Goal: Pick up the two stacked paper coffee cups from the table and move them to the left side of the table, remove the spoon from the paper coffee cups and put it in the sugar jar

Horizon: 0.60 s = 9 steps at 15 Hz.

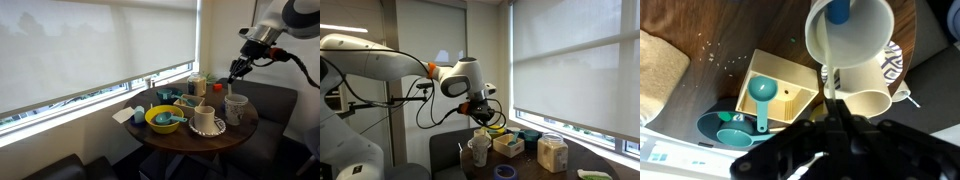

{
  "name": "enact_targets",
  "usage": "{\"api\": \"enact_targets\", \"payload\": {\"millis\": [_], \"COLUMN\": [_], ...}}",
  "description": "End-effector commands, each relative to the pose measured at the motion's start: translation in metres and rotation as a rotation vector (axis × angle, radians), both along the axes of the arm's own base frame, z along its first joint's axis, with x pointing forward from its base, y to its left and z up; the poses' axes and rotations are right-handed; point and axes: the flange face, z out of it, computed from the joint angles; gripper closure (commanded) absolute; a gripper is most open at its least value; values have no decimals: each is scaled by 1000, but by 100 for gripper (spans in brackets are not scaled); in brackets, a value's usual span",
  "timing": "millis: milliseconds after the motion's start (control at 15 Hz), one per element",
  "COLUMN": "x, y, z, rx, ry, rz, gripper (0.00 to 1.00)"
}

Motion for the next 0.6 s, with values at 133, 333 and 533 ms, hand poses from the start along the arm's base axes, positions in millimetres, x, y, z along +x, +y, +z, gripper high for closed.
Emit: {"api": "enact_targets", "payload": {"millis": [133,333,533], "x": [-30,-42,-38], "y": [-13,-25,-26], "z": [62,89,92], "rx": [13,43,24], "ry": [-131,-231,-245], "rz": [12,-21,-34], "gripper": [99,99,96]}}
